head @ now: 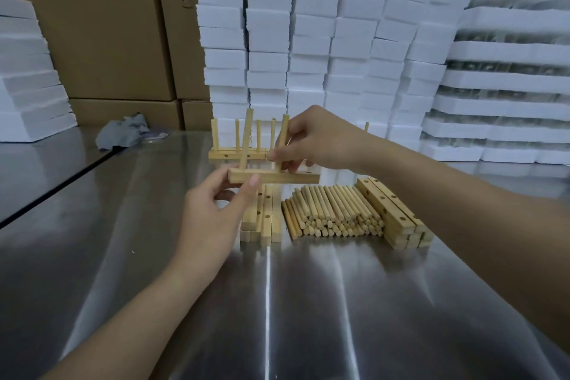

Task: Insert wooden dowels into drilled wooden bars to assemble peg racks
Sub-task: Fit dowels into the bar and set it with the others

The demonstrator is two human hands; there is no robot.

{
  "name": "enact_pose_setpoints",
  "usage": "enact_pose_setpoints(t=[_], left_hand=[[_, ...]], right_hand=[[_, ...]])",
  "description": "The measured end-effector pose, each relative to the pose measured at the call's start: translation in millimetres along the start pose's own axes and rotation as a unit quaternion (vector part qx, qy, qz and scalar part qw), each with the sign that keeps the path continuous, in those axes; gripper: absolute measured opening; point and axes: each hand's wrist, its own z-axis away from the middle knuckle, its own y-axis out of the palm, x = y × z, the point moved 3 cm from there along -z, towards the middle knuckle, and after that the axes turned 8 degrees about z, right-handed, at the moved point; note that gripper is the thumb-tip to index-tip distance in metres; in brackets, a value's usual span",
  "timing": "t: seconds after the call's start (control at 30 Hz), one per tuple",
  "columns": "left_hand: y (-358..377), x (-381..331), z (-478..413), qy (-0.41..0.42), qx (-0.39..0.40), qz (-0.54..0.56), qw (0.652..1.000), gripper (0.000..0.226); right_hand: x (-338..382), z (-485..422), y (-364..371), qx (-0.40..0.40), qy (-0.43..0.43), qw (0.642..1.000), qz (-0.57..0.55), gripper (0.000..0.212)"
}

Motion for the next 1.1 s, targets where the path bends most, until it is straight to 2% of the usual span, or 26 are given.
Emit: enact_pose_setpoints(t=[0.13, 0.2, 0.27, 0.33, 0.37, 0.43, 0.5, 0.57, 0.63, 0.73, 0.87, 1.0, 1.1], left_hand=[[-4, 1, -2, -0.044, -0.038, 0.063, 0.996, 0.019], [-7, 3, -3, -0.057, -0.061, 0.074, 0.994, 0.021], [-9, 6, -3, -0.070, -0.085, 0.086, 0.990, 0.023], [-11, 9, -4, -0.080, -0.105, 0.093, 0.987, 0.025], [-11, 10, -4, -0.083, -0.113, 0.093, 0.986, 0.026], [-12, 10, -5, -0.084, -0.121, 0.092, 0.985, 0.025], [-12, 12, -6, -0.085, -0.124, 0.090, 0.985, 0.025], [-13, 13, -6, -0.086, -0.123, 0.086, 0.985, 0.024], [-13, 14, -5, -0.085, -0.124, 0.083, 0.985, 0.024], [-13, 13, -5, -0.084, -0.122, 0.072, 0.986, 0.024], [-12, 11, -4, -0.081, -0.118, 0.064, 0.988, 0.026], [-13, 10, -4, -0.081, -0.113, 0.064, 0.988, 0.027], [-12, 8, -3, -0.083, -0.109, 0.067, 0.988, 0.028]], right_hand=[[7, 0, -4, 0.021, -0.018, 1.000, 0.004, 0.034], [-3, -3, -18, 0.007, 0.006, 1.000, -0.009, 0.038], [-22, -7, -30, -0.031, 0.046, 0.998, -0.017, 0.028], [-42, -11, -31, -0.026, 0.084, 0.995, 0.044, 0.020], [-51, -12, -27, 0.015, 0.095, 0.989, 0.109, 0.020], [-66, -10, -14, 0.153, 0.119, 0.957, 0.217, 0.031], [-74, -4, -7, 0.252, 0.155, 0.925, 0.238, 0.052], [-74, 0, -7, 0.275, 0.168, 0.923, 0.209, 0.066], [-73, 0, -9, 0.282, 0.161, 0.928, 0.183, 0.072], [-69, 1, -11, 0.321, 0.165, 0.912, 0.196, 0.082], [-65, 2, -15, 0.326, 0.179, 0.888, 0.271, 0.091], [-65, 1, -15, 0.291, 0.165, 0.907, 0.254, 0.082], [-67, 1, -16, 0.254, 0.150, 0.926, 0.235, 0.065]])
